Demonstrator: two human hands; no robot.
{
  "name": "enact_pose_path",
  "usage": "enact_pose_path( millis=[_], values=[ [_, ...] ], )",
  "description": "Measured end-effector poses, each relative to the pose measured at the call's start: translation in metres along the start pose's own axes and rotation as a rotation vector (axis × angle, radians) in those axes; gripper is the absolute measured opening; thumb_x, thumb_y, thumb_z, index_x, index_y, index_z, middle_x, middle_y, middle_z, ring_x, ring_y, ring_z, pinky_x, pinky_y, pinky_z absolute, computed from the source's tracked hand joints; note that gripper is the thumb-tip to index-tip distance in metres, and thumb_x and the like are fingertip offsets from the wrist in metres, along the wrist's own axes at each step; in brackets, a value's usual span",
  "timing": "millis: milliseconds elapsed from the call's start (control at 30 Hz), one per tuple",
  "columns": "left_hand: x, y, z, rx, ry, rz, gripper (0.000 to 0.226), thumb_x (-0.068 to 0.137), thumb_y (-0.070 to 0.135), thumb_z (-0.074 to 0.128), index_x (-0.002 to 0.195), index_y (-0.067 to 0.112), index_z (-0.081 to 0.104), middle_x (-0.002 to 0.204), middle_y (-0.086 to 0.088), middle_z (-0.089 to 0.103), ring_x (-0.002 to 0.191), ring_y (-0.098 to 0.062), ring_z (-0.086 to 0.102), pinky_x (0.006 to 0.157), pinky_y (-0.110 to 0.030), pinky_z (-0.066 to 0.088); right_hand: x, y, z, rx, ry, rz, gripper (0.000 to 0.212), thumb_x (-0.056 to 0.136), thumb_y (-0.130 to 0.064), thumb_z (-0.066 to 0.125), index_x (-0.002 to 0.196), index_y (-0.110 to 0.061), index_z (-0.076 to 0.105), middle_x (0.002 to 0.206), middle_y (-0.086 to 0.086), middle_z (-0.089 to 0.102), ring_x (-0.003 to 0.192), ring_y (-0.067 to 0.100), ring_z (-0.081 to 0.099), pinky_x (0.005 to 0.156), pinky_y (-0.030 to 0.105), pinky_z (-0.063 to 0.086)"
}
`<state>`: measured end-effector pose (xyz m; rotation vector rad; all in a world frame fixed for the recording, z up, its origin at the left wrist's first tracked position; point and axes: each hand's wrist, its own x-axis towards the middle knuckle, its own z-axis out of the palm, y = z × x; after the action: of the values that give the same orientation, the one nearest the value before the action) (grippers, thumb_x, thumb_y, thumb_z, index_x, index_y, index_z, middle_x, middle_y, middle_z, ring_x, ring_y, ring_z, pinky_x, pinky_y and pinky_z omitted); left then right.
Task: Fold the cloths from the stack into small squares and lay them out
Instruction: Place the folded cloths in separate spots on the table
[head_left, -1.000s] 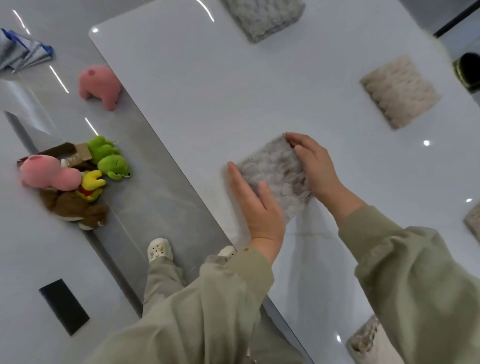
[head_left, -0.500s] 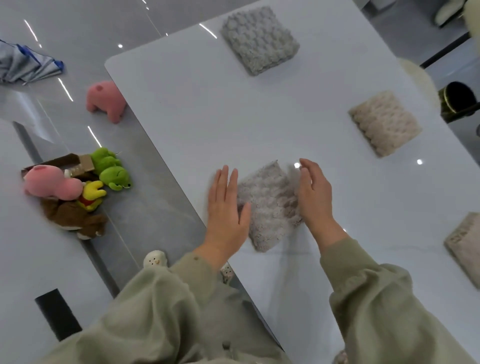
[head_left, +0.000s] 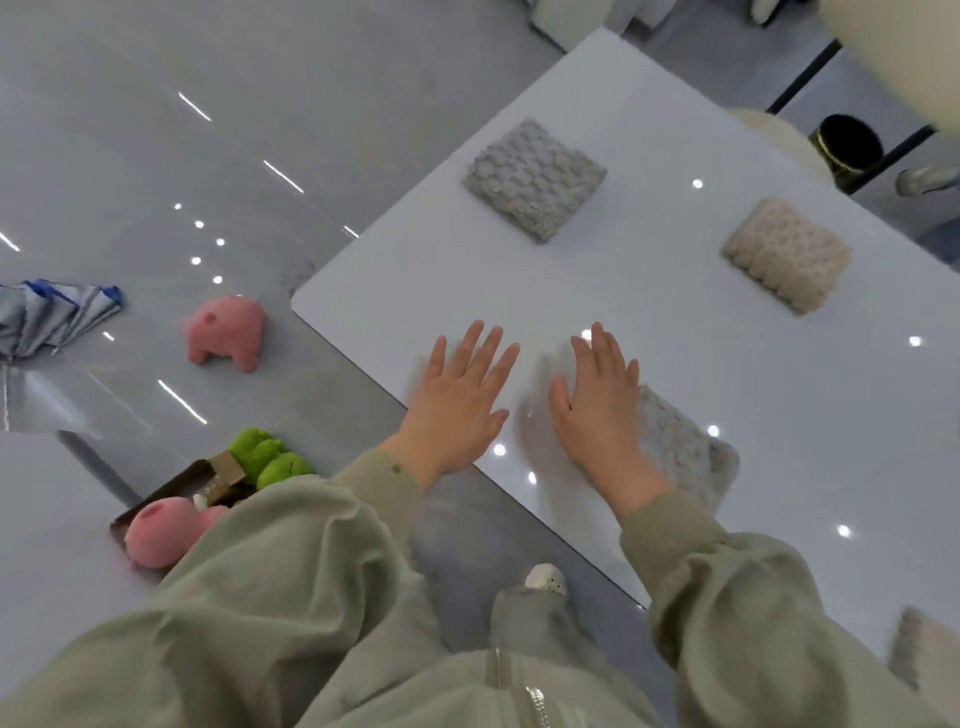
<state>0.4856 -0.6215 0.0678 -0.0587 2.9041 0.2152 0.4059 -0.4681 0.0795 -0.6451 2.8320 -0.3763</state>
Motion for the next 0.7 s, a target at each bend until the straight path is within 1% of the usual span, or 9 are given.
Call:
enact_pose_path(
  millis=[167,300,400,500,600,700],
  values=[
    [0.015,-0.055,-0.025,0.052,0.005,0.131,0.070,0.097,0.049,0.024,0.148,0.020,-0.014,0.157,-0.006,-0.016,0.142,-0.027,-0.022,0.113,-0.049,-0.011,0.012,-0.055,0.009,-0.020,0.035,0.159,0.057,0.096,-0.030,0.037,0.147,-0.009,0.020,0.158,0.011,0.007,0.146,0.025,0.002,0.116,0.047,0.000],
    [0.028,-0.076,-0.036,0.045,-0.001,0.183,0.069,0.097,0.050,0.023,0.148,0.022,-0.015,0.157,-0.006,-0.019,0.142,-0.026,-0.024,0.112,-0.048,-0.014,0.016,-0.075,0.012,-0.022,0.050,0.243,0.057,0.097,-0.032,0.035,0.147,-0.009,0.020,0.158,0.010,0.006,0.146,0.024,0.001,0.116,0.045,-0.001],
    [0.042,-0.081,-0.040,0.030,-0.010,0.237,0.067,0.098,0.047,0.023,0.148,0.021,-0.014,0.157,-0.007,-0.017,0.142,-0.026,-0.022,0.113,-0.047,-0.013,0.021,-0.077,0.015,0.013,0.058,0.326,0.057,0.097,-0.031,0.034,0.148,-0.010,0.019,0.158,0.009,0.005,0.146,0.023,0.000,0.117,0.044,-0.001],
    [0.063,-0.087,-0.037,0.048,-0.024,0.280,0.065,0.099,0.045,0.021,0.148,0.019,-0.014,0.157,-0.008,-0.016,0.143,-0.027,-0.019,0.115,-0.047,-0.007,0.035,-0.073,0.020,0.067,0.080,0.390,0.056,0.098,-0.030,0.033,0.148,-0.011,0.018,0.159,0.008,0.003,0.146,0.021,-0.001,0.117,0.042,-0.003],
    [0.090,-0.095,-0.036,0.039,-0.052,0.266,0.065,0.100,0.043,0.022,0.148,0.018,-0.014,0.157,-0.008,-0.018,0.143,-0.027,-0.019,0.116,-0.046,-0.005,0.057,-0.066,0.025,0.123,0.120,0.426,0.055,0.098,-0.031,0.031,0.148,-0.011,0.019,0.158,0.008,0.005,0.146,0.021,0.000,0.117,0.040,-0.002],
    [0.123,-0.106,-0.040,0.005,-0.079,0.253,0.065,0.100,0.040,0.024,0.148,0.019,-0.013,0.156,-0.007,-0.019,0.143,-0.024,-0.020,0.116,-0.043,-0.005,0.087,-0.056,0.030,0.236,0.169,0.462,0.054,0.098,-0.030,0.034,0.147,-0.010,0.021,0.158,0.007,0.009,0.146,0.020,0.004,0.118,0.037,0.000]
  ],
)
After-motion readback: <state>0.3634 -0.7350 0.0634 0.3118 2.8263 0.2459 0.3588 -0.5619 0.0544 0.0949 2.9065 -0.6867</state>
